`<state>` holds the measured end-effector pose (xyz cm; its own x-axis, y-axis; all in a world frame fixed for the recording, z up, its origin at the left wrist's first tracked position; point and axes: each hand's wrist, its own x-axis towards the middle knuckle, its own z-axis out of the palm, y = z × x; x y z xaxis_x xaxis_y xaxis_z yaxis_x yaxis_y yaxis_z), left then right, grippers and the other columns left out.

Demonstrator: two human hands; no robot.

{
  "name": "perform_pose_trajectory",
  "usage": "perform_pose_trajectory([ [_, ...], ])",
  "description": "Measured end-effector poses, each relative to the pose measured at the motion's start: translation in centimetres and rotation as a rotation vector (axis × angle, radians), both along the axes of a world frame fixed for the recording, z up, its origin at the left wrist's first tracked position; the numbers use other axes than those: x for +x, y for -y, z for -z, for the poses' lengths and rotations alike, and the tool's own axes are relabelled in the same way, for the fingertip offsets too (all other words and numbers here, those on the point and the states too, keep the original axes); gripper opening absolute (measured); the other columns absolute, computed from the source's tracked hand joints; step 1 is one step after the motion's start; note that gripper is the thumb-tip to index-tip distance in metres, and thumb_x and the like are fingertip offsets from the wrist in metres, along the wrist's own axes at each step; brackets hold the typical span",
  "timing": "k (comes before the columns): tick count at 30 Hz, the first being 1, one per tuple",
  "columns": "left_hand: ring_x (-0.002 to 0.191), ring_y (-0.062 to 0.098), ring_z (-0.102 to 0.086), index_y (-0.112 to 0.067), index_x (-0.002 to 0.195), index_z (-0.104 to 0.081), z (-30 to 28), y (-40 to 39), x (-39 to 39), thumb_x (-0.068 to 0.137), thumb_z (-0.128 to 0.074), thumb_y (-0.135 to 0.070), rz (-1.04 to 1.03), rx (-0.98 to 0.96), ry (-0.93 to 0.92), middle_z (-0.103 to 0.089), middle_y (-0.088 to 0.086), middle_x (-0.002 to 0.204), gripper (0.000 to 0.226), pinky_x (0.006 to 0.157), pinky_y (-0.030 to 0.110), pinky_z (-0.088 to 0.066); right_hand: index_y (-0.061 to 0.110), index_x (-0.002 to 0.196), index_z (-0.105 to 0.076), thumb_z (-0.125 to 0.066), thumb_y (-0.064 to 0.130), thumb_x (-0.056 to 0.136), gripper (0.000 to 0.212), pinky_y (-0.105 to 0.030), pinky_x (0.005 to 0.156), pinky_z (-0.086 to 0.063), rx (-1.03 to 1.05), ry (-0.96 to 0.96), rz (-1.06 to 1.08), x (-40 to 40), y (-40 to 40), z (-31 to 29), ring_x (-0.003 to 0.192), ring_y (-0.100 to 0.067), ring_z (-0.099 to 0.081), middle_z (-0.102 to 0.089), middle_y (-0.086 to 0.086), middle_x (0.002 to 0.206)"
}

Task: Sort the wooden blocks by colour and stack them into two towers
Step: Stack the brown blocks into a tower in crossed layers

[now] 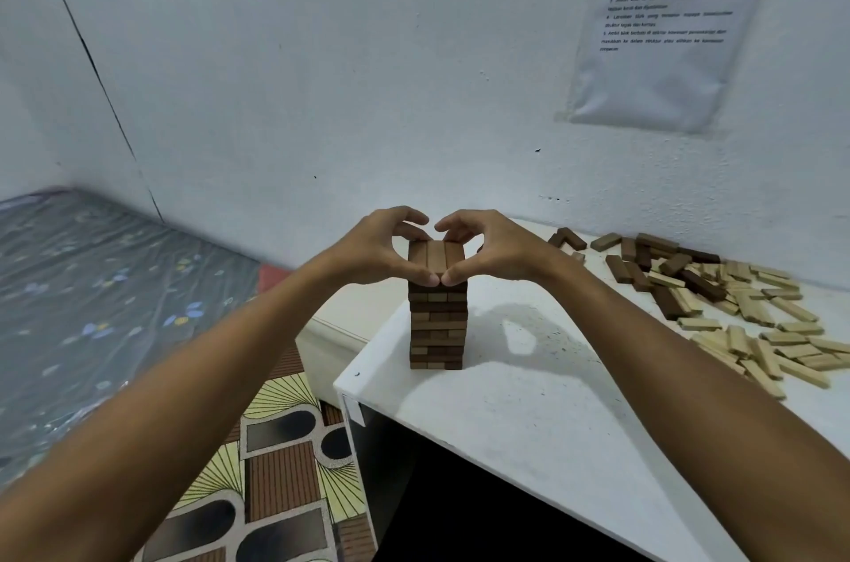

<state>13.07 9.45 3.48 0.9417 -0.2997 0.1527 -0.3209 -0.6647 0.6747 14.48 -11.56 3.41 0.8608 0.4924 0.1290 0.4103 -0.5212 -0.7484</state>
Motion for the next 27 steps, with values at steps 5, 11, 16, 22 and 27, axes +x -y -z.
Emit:
perform_pose_trajectory([
  [5, 0.117, 0.012, -0.051, -0.016, 0.134, -0.049, 0.12, -0.08, -0.03, 0.063, -0.091, -0.029, 0.003, -0.003, 0.003, -0.064, -0.001, 0.123, 0.084, 0.091, 0.026, -0.037, 0.031, 0.118, -0.059, -0.082, 0.037, 0.052, 0.070, -0.023, 0.080, -0.042, 0.007, -0.010, 0.002, 0.04, -0.02, 0.20, 0.111, -0.008, -0.054, -0.062, 0.007, 0.111],
  [11, 0.117, 0.010, -0.051, -0.018, 0.134, -0.049, 0.18, -0.16, -0.01, 0.063, -0.091, -0.029, 0.017, -0.009, -0.011, -0.064, -0.006, 0.117, 0.083, 0.082, 0.016, -0.038, 0.030, 0.121, -0.058, -0.082, 0.037, 0.052, 0.073, -0.023, 0.081, -0.042, 0.004, -0.017, -0.003, -0.11, 0.06, 0.12, 0.112, -0.007, -0.054, -0.061, 0.009, 0.110],
  [16, 0.118, 0.012, -0.050, -0.019, 0.134, -0.049, 0.39, -0.13, -0.09, 0.064, -0.090, -0.031, 0.017, 0.009, 0.007, -0.062, -0.004, 0.119, 0.082, 0.090, 0.027, -0.037, 0.028, 0.125, -0.057, -0.081, 0.037, 0.054, 0.076, -0.021, 0.081, -0.041, -0.006, -0.018, -0.010, -0.24, 0.21, 0.00, 0.112, -0.008, -0.053, -0.060, 0.010, 0.110],
  [22, 0.116, 0.006, -0.054, -0.025, 0.131, -0.051, 0.12, -0.18, -0.29, 0.045, -0.085, -0.057, 0.042, 0.004, -0.002, -0.064, -0.009, 0.119, 0.099, 0.083, 0.017, -0.039, 0.028, 0.131, -0.054, -0.086, 0.029, 0.066, 0.072, -0.020, 0.083, -0.041, -0.019, -0.029, -0.019, -0.18, 0.40, -0.09, 0.114, -0.008, -0.052, -0.060, 0.008, 0.113],
  [27, 0.120, 0.007, -0.052, -0.022, 0.133, -0.053, -0.37, -0.86, -0.19, 0.061, -0.091, -0.036, 0.053, 0.001, -0.008, -0.062, -0.008, 0.126, 0.082, 0.079, 0.012, -0.038, 0.022, 0.128, -0.057, -0.069, 0.018, 0.087, 0.042, -0.024, 0.089, -0.044, 0.075, -0.037, 0.015, -0.18, 0.91, -0.23, 0.111, -0.010, -0.057, -0.062, -0.006, 0.120],
])
